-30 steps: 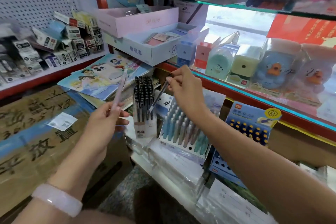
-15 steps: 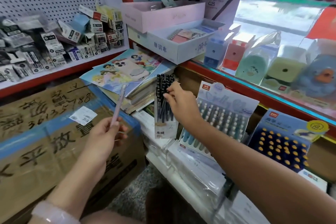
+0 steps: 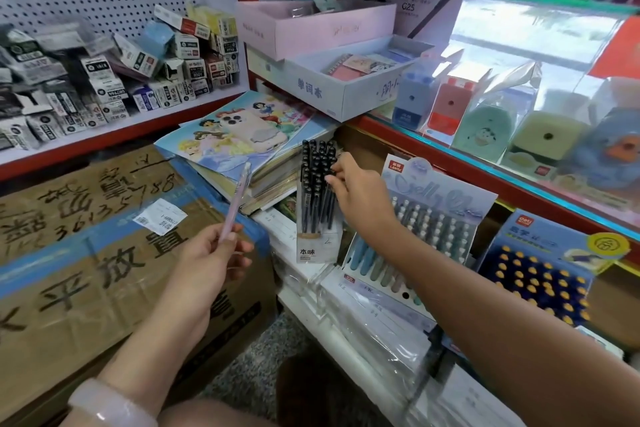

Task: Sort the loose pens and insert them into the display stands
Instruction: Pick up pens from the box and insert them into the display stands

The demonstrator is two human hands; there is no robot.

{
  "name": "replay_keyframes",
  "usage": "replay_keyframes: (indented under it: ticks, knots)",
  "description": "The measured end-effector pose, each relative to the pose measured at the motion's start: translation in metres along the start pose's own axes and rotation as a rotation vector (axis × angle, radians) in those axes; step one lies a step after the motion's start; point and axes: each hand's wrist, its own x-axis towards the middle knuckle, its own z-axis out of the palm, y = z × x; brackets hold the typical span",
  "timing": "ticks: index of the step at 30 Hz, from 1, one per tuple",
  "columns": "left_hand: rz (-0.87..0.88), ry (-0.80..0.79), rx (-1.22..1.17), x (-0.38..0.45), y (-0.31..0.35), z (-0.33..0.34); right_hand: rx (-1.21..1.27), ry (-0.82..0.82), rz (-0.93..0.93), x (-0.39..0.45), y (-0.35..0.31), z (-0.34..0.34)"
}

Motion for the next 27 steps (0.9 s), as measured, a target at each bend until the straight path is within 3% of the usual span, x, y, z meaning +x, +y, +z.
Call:
replay_keyframes:
  ticks: [8,20,24,27]
  knots:
    - [-0.013,-0.008,0.021,-0.003,0.001,0.000,0.003,0.031,0.006,-0.006,0.008,-0.001]
    - [0.011,-0.052,0.071,-0.011,0.005,0.000,-0.153,-0.093,-0.053,-0.013,0.013,0.006]
    - [0.051,-0.148,0.123,-0.018,0.016,0.010,0.032,-0.007,0.015,-0.014,-0.001,-0.020]
    - [0.105,-0.252,0.160,-0.028,0.025,0.028,0.487,-0.198,0.175,-0.017,-0.024,-0.046]
